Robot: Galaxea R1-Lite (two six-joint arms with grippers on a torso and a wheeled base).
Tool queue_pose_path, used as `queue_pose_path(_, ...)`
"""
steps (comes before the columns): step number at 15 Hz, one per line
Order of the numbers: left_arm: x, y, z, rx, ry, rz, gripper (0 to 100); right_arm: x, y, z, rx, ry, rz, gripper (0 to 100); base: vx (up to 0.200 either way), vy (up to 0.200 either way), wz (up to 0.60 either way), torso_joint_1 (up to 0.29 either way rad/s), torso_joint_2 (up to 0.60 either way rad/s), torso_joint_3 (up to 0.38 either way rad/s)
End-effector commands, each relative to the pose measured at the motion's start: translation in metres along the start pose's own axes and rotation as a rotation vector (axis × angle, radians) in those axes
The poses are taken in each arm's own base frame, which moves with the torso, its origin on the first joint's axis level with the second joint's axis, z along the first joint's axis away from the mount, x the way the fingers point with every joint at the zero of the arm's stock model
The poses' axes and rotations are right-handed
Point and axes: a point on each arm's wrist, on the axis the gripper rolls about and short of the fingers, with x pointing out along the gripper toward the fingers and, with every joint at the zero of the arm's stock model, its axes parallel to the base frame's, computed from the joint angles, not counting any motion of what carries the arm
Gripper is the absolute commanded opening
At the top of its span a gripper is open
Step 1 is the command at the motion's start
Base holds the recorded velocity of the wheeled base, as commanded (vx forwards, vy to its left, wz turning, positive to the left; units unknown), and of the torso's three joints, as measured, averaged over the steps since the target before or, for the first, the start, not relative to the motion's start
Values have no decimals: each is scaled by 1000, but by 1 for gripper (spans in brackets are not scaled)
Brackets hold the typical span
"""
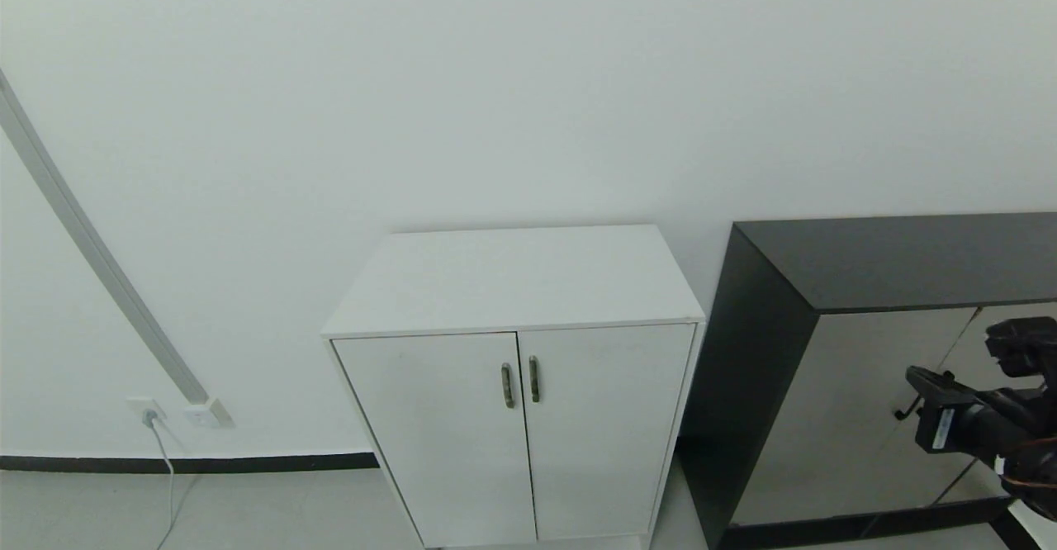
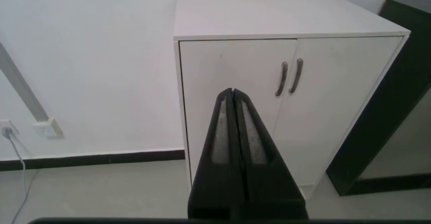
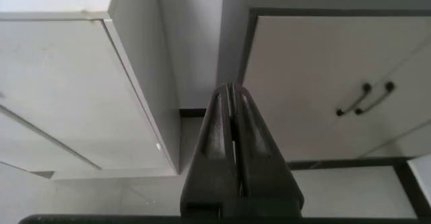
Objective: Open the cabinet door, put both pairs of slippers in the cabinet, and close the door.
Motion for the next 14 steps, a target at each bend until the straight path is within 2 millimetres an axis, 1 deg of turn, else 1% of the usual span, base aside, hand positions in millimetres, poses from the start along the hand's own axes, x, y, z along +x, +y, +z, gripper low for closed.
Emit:
queue_pose_path(1,0,0,0,-2,1,0,0,-32,-3,3,-14,-47,-3,0,0,0,0,0,0,0)
queue_pose_path(4,0,0,0,0,1,0,0,-53,-5,8,-5,-53,-4,0,0,0,0,0,0,0)
queue_pose_path(5,0,0,0,-2,1,0,0,-71,-6,7,-8,-28,14,0,0,0,0,0,0,0)
queue_pose_path(6,0,0,0,-2,1,0,0,-78,-6,6,-9,-21,28,0,0,0,0,0,0,0)
queue_pose_path(7,0,0,0,-2,1,0,0,-100,-6,1,-10,8,72,0,0,0,0,0,0,0)
queue_pose_path(8,0,0,0,-2,1,0,0,-107,-6,-3,-11,32,91,0,0,0,0,0,0,0)
queue_pose_path(9,0,0,0,-2,1,0,0,-122,-6,-13,-11,76,127,0,0,0,0,0,0,0)
queue_pose_path(14,0,0,0,-2,1,0,0,-166,-7,-47,-7,185,196,0,0,0,0,0,0,0)
